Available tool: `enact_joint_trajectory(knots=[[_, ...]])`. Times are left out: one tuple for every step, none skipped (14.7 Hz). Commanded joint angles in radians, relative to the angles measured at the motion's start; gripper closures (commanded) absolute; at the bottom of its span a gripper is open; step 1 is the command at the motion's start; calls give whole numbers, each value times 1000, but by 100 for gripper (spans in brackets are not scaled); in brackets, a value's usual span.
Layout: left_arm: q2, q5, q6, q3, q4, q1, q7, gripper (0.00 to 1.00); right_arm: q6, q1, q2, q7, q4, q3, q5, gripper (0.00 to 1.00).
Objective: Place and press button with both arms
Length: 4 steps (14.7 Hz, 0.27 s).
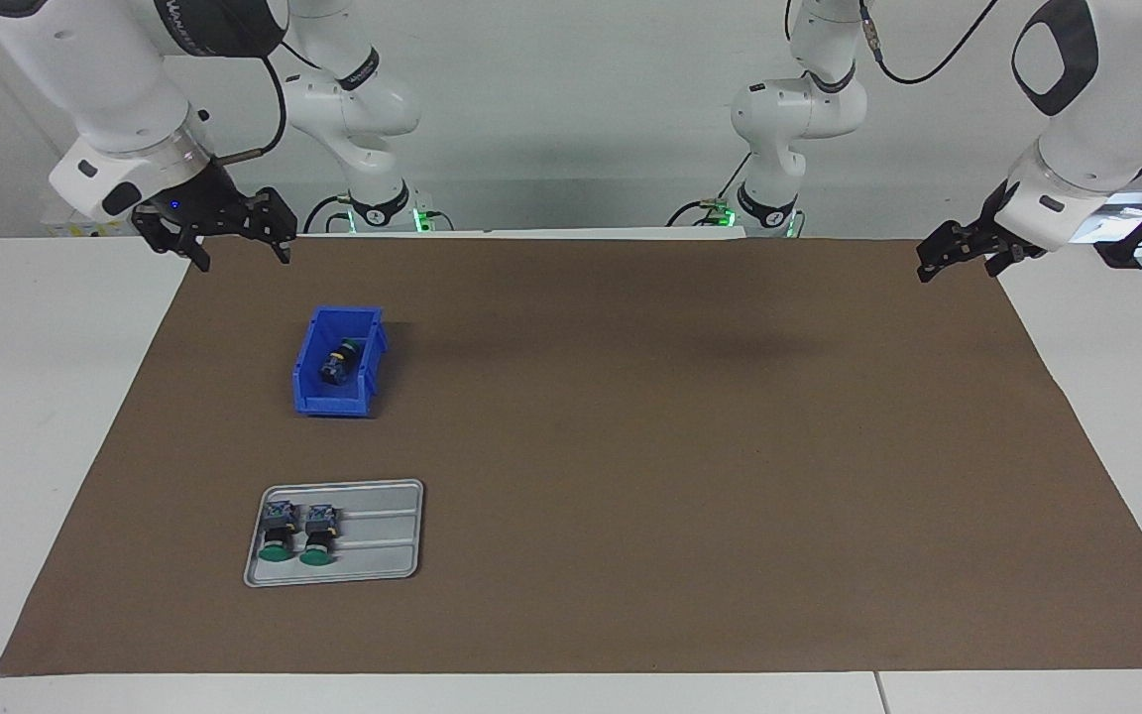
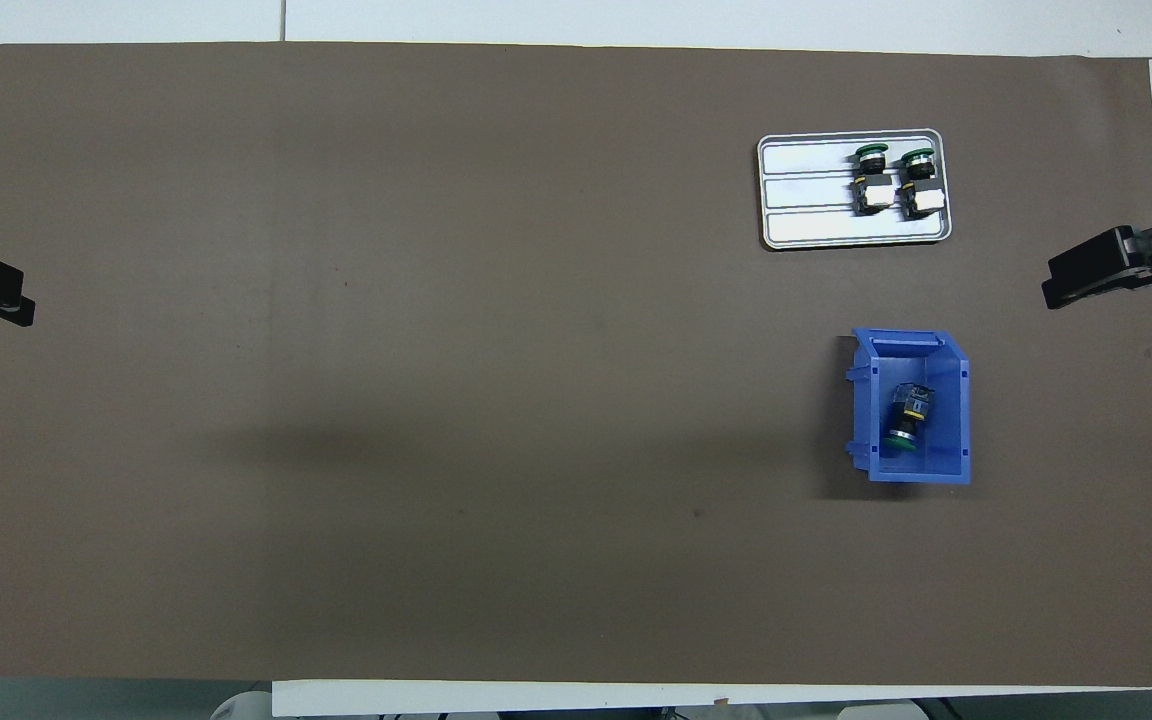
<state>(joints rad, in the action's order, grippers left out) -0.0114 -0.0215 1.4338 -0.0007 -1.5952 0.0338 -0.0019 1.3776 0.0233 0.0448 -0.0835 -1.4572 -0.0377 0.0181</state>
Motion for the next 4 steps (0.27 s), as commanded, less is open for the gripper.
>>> enact_joint_trajectory(knots=[[2, -8, -16, -4, 4, -6, 5, 0, -15, -23, 3, 10, 18, 27, 11, 1], [2, -8, -16, -4, 4, -6, 5, 0, -14, -49, -6, 10, 11, 44, 11, 1], [2, -8, -16, -4, 4, -6, 5, 0, -14, -69, -14, 10, -1, 71, 11, 1], [2, -8, -16, -4, 4, -6, 5, 0, -11, -89, -20, 10, -6, 91, 11, 1]])
